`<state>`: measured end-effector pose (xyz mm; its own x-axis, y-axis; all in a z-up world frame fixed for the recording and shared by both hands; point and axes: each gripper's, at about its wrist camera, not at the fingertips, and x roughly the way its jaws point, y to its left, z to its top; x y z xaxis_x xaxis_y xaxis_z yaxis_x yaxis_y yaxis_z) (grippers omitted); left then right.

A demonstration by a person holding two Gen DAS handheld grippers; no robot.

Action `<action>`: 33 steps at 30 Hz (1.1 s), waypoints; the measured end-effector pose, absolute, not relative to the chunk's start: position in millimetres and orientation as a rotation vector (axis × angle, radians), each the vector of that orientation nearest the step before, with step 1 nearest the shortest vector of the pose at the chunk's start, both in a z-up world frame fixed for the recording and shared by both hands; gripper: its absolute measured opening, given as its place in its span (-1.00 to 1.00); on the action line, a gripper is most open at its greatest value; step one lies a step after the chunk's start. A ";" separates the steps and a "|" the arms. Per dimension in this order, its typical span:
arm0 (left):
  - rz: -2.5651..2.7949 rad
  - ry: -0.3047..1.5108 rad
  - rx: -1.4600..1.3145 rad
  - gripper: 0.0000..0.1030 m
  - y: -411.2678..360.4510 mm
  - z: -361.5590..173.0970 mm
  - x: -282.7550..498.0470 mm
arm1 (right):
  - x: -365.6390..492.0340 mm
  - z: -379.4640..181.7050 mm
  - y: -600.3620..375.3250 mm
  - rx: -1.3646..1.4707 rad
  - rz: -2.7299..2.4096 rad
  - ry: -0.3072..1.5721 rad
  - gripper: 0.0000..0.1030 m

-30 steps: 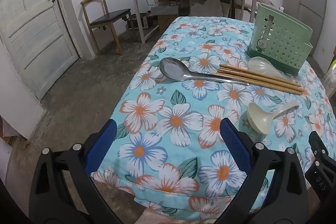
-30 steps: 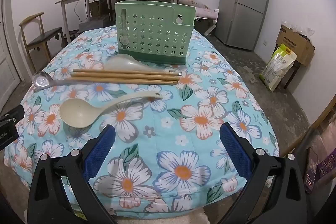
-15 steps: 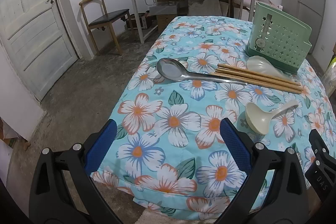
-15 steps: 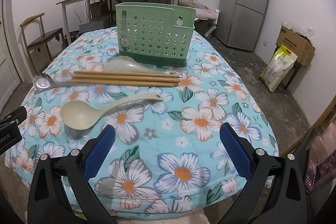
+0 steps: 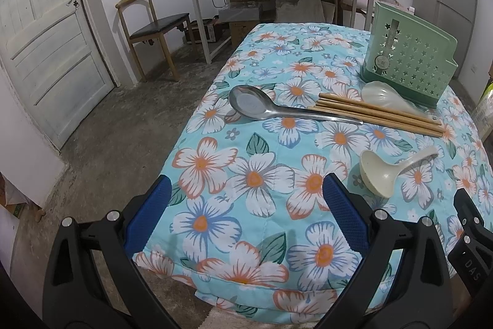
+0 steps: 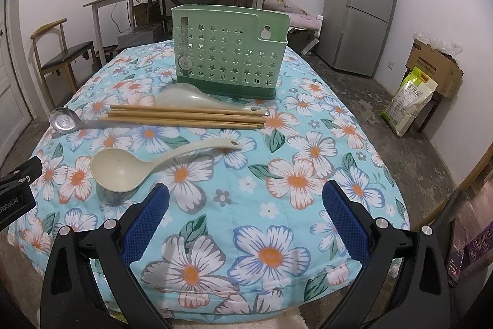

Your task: Organize utensils

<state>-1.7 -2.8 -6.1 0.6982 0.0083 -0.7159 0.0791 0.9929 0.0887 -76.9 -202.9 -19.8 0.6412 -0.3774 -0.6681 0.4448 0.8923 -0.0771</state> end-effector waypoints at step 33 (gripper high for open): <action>-0.041 0.802 0.124 0.84 -5.3 -6.1 3.3 | -76.7 -21.2 -202.8 0.099 -0.468 0.736 0.88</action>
